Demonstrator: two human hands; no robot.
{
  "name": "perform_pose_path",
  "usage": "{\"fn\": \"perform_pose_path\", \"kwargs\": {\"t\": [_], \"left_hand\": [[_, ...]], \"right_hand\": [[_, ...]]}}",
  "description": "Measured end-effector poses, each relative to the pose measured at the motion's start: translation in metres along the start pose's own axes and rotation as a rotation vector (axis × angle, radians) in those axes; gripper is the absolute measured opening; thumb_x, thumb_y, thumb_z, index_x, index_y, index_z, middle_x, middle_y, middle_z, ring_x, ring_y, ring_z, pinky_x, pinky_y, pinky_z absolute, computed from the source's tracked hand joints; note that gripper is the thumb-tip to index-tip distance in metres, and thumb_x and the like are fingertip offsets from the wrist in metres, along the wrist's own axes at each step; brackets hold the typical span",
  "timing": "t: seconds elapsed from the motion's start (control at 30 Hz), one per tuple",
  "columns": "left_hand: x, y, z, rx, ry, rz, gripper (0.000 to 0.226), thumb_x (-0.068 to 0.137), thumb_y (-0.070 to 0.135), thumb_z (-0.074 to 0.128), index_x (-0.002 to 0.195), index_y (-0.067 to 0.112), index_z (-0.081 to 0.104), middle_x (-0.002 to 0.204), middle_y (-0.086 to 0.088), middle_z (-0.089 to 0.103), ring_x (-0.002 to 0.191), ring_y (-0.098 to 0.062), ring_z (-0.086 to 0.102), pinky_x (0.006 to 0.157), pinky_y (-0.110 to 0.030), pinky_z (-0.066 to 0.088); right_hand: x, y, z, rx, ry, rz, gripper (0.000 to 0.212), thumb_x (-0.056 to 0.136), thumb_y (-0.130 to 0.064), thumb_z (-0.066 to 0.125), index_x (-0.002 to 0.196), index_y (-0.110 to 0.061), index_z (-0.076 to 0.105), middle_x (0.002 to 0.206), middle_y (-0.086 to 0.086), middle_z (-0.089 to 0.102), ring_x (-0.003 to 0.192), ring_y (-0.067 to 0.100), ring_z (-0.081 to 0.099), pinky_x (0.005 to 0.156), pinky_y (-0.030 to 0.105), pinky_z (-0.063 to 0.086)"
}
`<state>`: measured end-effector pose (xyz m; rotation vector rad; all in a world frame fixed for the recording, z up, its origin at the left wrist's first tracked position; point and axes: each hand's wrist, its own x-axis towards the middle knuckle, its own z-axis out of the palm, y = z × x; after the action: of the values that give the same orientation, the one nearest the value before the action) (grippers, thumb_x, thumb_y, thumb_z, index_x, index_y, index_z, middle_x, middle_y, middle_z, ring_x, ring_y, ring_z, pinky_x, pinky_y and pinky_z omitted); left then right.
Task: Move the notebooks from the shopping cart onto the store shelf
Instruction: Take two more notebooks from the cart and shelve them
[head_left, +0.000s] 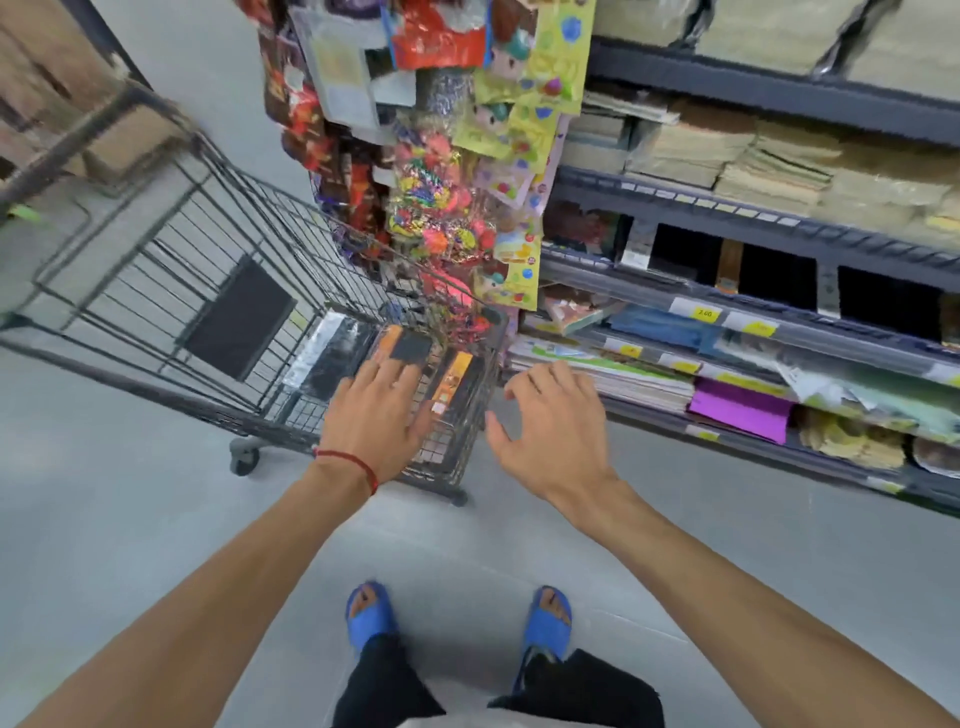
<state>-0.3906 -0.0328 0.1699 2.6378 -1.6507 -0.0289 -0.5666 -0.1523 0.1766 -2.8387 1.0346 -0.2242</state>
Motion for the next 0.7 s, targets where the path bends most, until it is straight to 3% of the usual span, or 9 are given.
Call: {"fn": "perform_pose_path", "kwargs": {"t": [0.1,0.23,0.37,0.7], "left_hand": [[-0.005,-0.049,0.0,-0.009,0.001,0.013,0.04,0.096,0.044,0.04,0.121,0.016,0.053,0.118,-0.006,0.057,0.095,-0.026,0.052,0.077,-0.043,0.051],[-0.01,-0.12,-0.009,0.008,0.017,0.066,0.036,0.096,0.045,0.043,0.115,0.017,0.055,0.104,-0.001,0.058,0.092,-0.024,0.053,0.077,-0.041,0.05],[-0.01,-0.179,-0.014,0.016,0.012,0.074,0.034,0.094,0.042,0.049,0.114,0.015,0.058,0.106,-0.003,0.061,0.096,-0.026,0.056,0.08,-0.042,0.049],[0.061,-0.26,0.012,0.012,-0.07,0.102,0.036,0.095,0.043,0.047,0.12,0.018,0.055,0.111,-0.001,0.059,0.1,-0.024,0.054,0.083,-0.041,0.048]], "right_hand": [[0.01,-0.047,0.007,-0.011,0.014,0.006,0.037,0.085,-0.051,0.05,0.094,-0.019,0.067,0.094,-0.003,0.063,0.096,0.022,0.055,0.085,0.038,0.042],[0.025,-0.11,0.021,-0.018,0.014,0.036,0.037,0.087,-0.05,0.047,0.095,-0.02,0.068,0.095,-0.004,0.063,0.095,0.021,0.054,0.084,0.038,0.044],[0.043,-0.158,0.035,0.019,0.001,0.097,0.037,0.087,-0.05,0.044,0.095,-0.022,0.066,0.093,-0.007,0.062,0.093,0.018,0.053,0.083,0.035,0.043],[0.134,-0.206,0.083,0.112,-0.063,0.132,0.034,0.089,-0.049,0.047,0.1,-0.024,0.067,0.097,-0.009,0.064,0.096,0.015,0.054,0.083,0.034,0.046]]}}
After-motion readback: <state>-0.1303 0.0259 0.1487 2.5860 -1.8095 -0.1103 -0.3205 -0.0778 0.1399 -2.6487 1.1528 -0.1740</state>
